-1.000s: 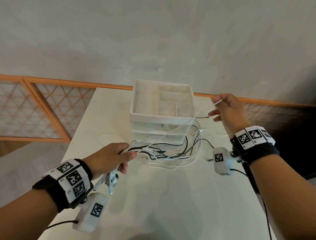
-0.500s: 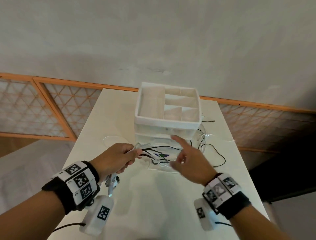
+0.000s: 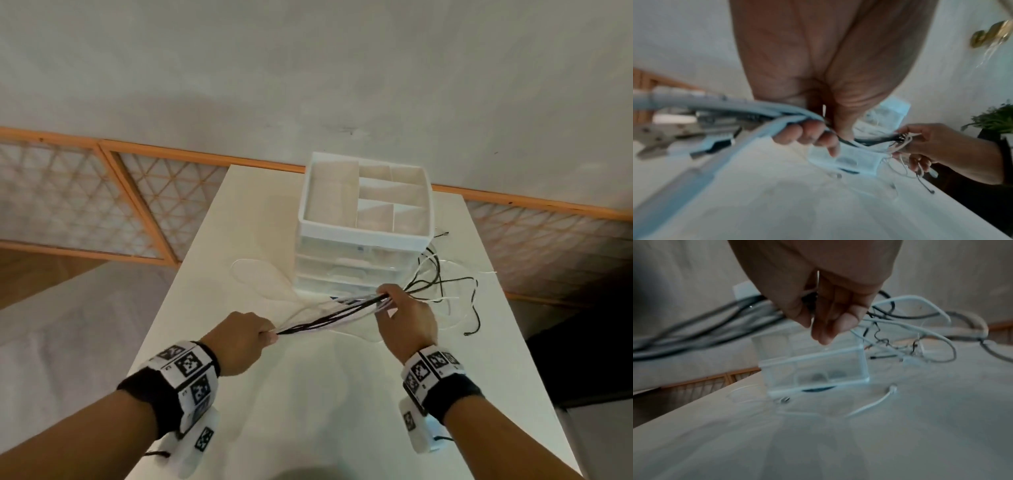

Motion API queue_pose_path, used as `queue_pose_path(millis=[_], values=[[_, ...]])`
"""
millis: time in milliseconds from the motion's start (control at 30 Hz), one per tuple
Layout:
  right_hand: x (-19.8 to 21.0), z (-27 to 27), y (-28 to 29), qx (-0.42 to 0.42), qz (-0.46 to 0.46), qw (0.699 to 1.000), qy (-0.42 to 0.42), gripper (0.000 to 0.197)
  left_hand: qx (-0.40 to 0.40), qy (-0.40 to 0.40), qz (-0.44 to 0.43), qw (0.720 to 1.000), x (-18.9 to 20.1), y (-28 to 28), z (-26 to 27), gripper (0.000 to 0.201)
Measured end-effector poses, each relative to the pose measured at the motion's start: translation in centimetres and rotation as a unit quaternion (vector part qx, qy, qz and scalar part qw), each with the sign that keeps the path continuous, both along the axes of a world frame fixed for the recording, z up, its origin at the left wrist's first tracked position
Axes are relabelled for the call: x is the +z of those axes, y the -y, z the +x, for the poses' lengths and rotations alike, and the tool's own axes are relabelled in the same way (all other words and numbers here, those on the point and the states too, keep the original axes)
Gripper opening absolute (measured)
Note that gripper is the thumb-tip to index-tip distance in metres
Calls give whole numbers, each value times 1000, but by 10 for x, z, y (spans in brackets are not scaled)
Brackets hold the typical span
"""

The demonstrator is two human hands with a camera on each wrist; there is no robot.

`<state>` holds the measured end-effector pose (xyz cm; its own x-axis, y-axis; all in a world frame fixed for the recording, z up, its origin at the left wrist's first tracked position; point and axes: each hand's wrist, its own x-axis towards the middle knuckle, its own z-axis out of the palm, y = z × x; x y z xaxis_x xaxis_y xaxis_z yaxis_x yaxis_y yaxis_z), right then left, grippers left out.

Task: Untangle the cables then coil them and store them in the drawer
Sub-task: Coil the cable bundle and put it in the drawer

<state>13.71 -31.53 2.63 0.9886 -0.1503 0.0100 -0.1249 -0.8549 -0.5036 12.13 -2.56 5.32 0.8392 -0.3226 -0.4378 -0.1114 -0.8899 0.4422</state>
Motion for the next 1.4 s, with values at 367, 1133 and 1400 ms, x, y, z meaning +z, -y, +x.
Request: queue_pose_path(millis=[367,1133,1400], values=[[-46,-8,-99,302,-31,944,-129,38,113,46,-124,985,1,10,19,32],[-70,22,-149,209,-155,946,-193,49,153,19,-163,974,24,10,34,33],[-72,-11,-124,225,-194,930,-217,32,254,-53,-204,944,11,7,26,22]])
